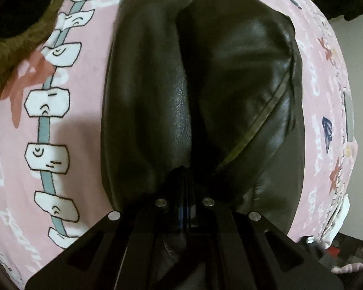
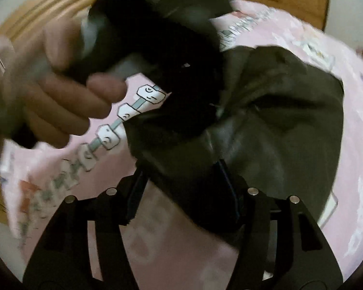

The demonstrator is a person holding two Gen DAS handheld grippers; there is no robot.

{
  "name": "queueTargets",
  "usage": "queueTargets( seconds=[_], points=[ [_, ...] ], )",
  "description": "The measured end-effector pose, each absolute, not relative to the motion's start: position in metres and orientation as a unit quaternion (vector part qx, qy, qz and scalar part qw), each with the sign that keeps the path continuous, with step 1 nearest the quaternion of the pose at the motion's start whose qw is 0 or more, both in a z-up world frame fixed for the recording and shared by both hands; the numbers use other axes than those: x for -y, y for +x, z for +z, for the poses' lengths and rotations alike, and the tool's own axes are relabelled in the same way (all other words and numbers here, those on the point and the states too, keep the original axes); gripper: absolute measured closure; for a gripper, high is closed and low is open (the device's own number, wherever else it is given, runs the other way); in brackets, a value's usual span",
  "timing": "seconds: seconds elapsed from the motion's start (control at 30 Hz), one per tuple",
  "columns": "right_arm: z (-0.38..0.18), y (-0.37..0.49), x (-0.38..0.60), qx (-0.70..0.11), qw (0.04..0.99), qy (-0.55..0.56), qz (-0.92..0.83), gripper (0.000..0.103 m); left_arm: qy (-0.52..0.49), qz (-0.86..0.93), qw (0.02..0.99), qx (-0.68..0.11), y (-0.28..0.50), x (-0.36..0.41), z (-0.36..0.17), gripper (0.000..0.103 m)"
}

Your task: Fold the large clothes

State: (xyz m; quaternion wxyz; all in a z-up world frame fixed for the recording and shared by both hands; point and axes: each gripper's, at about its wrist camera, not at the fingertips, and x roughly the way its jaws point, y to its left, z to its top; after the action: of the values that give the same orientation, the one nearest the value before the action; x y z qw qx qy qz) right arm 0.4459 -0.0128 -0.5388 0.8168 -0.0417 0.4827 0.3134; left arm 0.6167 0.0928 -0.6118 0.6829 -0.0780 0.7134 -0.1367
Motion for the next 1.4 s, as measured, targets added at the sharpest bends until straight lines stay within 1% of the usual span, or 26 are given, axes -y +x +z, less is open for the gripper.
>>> queueTargets(
  seconds=[0.13, 0.2, 0.3, 0.43, 0.6, 0.63, 0.67, 0.73, 0.83, 0.87, 0.97, 1.03, 1.1, 1.13, 1.17, 1.23, 1.3, 1.33, 1.4],
  points=[
    [-0.511, 0.476, 0.077, -0.504, 0.822, 0.074, 0.255, 0.046, -0.087, -0.139, 0.682, -0.713, 0.616, -0.092, -0.62, 0.102],
    [-0.501, 0.505, 0.103, -0.507, 0.829, 0.107, 0.21, 0.046, -0.101, -0.138, 0.681, -0.712, 0.614, -0.095, -0.624, 0.102],
    [-0.497, 0.56, 0.116, -0.511, 0.825, 0.147, 0.191, 0.046, -0.108, -0.137, 0.681, -0.711, 0.612, -0.099, -0.626, 0.102],
    [-0.5, 0.62, 0.096, -0.531, 0.807, 0.173, 0.191, 0.046, -0.106, -0.134, 0.684, -0.709, 0.608, -0.098, -0.627, 0.102],
    [-0.522, 0.668, 0.049, -0.584, 0.775, 0.139, 0.196, 0.046, -0.114, -0.131, 0.687, -0.705, 0.6, -0.101, -0.629, 0.102],
    [-0.529, 0.671, 0.041, -0.592, 0.773, 0.122, 0.191, 0.045, -0.115, -0.131, 0.688, -0.705, 0.598, -0.101, -0.629, 0.102],
    [-0.538, 0.675, 0.031, -0.606, 0.768, 0.097, 0.185, 0.042, -0.114, -0.13, 0.689, -0.704, 0.597, -0.101, -0.63, 0.102],
    [-0.555, 0.679, 0.016, -0.63, 0.758, 0.039, 0.166, 0.042, -0.114, -0.129, 0.69, -0.703, 0.593, -0.101, -0.63, 0.102],
    [-0.576, 0.676, 0.004, -0.643, 0.755, -0.05, 0.12, 0.038, -0.114, -0.129, 0.693, -0.7, 0.589, -0.101, -0.63, 0.102],
    [-0.582, 0.677, 0.002, -0.64, 0.756, -0.064, 0.117, 0.034, -0.11, -0.129, 0.696, -0.698, 0.587, -0.1, -0.63, 0.101],
    [-0.592, 0.675, 0.007, -0.635, 0.759, -0.066, 0.124, 0.034, -0.094, -0.126, 0.704, -0.693, 0.584, -0.098, -0.629, 0.101],
    [-0.593, 0.675, 0.009, -0.63, 0.762, -0.067, 0.131, 0.041, -0.089, -0.124, 0.709, -0.688, 0.581, -0.096, -0.628, 0.101],
    [-0.595, 0.675, 0.013, -0.629, 0.763, -0.055, 0.139, 0.051, -0.089, -0.121, 0.713, -0.685, 0.579, -0.095, -0.627, 0.101],
    [-0.595, 0.675, 0.015, -0.63, 0.762, -0.047, 0.142, 0.053, -0.086, -0.12, 0.716, -0.682, 0.577, -0.094, -0.627, 0.101],
    [-0.595, 0.676, 0.017, -0.629, 0.763, -0.038, 0.147, 0.057, -0.085, -0.118, 0.72, -0.679, 0.576, -0.093, -0.626, 0.101],
    [-0.591, 0.676, 0.024, -0.627, 0.764, -0.014, 0.153, 0.062, -0.085, -0.114, 0.725, -0.674, 0.571, -0.089, -0.626, 0.101],
    [-0.588, 0.677, 0.034, -0.627, 0.762, 0.024, 0.161, 0.07, -0.088, -0.113, 0.728, -0.67, 0.567, -0.089, -0.626, 0.101],
    [-0.586, 0.678, 0.039, -0.628, 0.76, 0.042, 0.163, 0.072, -0.09, -0.113, 0.729, -0.669, 0.565, -0.089, -0.626, 0.101],
    [-0.584, 0.68, 0.053, -0.626, 0.756, 0.086, 0.171, 0.079, -0.093, -0.113, 0.732, -0.666, 0.563, -0.09, -0.627, 0.101]
  ],
)
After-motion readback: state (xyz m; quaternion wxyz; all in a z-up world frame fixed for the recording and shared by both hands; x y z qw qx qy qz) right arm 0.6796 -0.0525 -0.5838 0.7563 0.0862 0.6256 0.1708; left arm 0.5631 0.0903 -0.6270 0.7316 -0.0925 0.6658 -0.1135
